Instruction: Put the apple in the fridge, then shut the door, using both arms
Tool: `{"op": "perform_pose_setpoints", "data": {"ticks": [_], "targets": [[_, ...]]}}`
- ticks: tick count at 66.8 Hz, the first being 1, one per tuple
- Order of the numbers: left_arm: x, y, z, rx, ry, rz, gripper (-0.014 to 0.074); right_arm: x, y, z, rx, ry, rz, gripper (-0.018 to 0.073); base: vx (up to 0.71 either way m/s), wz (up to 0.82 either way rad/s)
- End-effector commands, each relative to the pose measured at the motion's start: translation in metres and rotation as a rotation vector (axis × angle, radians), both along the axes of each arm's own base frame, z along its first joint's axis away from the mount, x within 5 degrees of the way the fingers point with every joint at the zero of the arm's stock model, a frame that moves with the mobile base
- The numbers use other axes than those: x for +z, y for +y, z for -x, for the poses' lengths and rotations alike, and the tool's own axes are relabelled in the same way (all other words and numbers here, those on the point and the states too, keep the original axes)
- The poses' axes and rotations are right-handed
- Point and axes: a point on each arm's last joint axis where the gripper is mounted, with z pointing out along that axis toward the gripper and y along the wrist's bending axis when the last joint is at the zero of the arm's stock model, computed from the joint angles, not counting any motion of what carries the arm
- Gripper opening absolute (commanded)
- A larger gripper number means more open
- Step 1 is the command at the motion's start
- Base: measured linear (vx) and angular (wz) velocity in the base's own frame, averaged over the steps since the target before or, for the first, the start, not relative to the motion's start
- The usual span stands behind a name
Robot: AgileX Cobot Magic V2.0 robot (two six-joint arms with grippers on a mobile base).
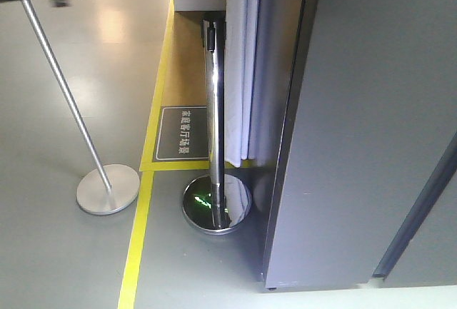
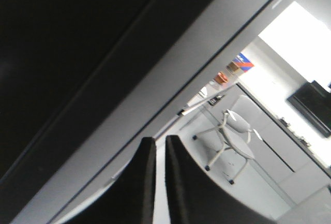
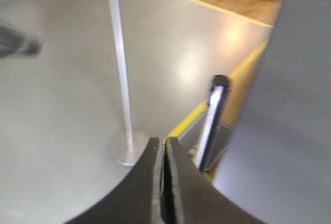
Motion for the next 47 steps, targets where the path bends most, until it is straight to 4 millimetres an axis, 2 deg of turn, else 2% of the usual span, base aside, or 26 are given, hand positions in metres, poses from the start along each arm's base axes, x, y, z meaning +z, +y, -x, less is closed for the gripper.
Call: {"op": "perform_pose_setpoints", "data": {"ticks": [1,13,22,32,40,47], "targets": [[0.049,0.017,0.033,0.012,-0.14,0.051,-0.0008,0.018,0.005,0.032,-0.001,-0.113,-0.022,-0.0004,0.0,0.0],[0.081,0.051,0.065,0.165,-0.247,0.007,-0.0008,-0.002,0.007,0.062,-0.055,-0.144,-0.019,-0.0004,0.0,0.0],[0.1,0.062,0.094,0.322,-0.317,-0.158,-0.0008,-0.024,0.007,0.094,-0.117,-0.187,-0.02,-0.0004,0.0,0.0],[0.114,0.063,0.126,0.49,-0.329,-0.345,-0.0008,-0.068,0.006,0.121,-0.195,-0.191,-0.022,-0.0004,0.0,0.0],[0.124,0.063,0.15,0.58,-0.324,-0.408,-0.0008,-0.108,0.005,0.145,-0.255,-0.178,-0.03,-0.0004,0.0,0.0],[0.129,0.06,0.17,0.619,-0.325,-0.433,-0.0008,-0.143,0.005,0.158,-0.284,-0.143,-0.022,-0.0004,0.0,0.0]]}}
